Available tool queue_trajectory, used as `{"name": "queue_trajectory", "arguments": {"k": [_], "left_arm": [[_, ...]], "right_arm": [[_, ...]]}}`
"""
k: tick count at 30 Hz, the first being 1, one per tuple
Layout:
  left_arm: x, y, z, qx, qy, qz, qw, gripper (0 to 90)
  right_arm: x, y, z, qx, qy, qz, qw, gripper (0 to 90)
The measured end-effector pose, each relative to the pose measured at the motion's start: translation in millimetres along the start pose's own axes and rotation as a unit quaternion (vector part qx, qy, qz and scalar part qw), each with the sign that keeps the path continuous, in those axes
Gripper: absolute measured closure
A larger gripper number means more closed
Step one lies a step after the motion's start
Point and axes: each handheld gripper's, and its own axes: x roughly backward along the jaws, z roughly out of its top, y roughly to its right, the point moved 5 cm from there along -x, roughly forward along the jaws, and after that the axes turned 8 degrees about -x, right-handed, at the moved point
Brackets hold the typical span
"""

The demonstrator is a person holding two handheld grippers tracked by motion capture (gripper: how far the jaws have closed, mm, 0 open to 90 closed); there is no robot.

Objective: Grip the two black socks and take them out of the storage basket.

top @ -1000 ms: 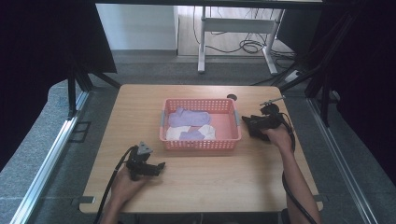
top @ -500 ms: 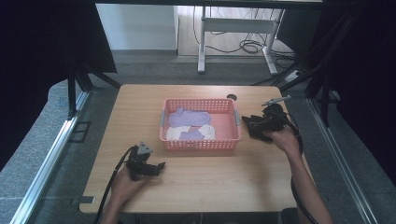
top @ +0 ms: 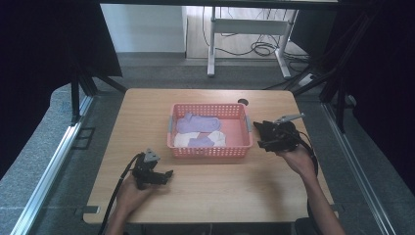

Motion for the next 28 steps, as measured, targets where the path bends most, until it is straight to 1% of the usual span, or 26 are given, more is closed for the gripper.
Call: {"name": "queue_trajectory", "arguments": {"k": [5,11,17,21,22,23,26,28], "left_arm": [[0.0,0.0,0.0,0.000,0.000,0.000,1.0000,11.0],[0.0,0.0,0.0,0.000,0.000,0.000,1.0000,11.0],[-0.1,-0.1,0.0,-0.001,0.000,0.000,1.0000,11.0],[-0.1,0.1,0.0,0.001,0.000,0.000,1.0000,11.0],[-0.1,0.1,0.0,0.001,0.000,0.000,1.0000,11.0],[-0.1,0.1,0.0,0.000,0.000,0.000,1.0000,11.0],[0.0,0.2,0.0,0.000,0.000,0.001,1.0000,11.0],[-0.1,0.2,0.0,0.000,0.000,0.001,1.0000,11.0]], "right_arm": [[-5.5,-10.3,-15.1,0.005,-0.005,0.010,0.9999,17.7],[-16.7,-20.2,-35.5,0.012,-0.016,0.015,0.9997,16.2],[-37.4,-25.5,-61.5,0.018,-0.035,0.013,0.9991,14.3],[-51.1,-26.6,-76.3,0.020,-0.048,0.020,0.9984,13.5],[-54.4,-27.3,-80.4,0.018,-0.058,0.020,0.9980,10.3],[-57.1,-28.2,-82.9,0.026,-0.050,0.012,0.9983,7.0],[-57.1,-29.9,-83.5,0.027,-0.049,0.014,0.9983,8.4],[-57.4,-30.1,-83.9,0.026,-0.044,0.015,0.9986,7.6]]}}
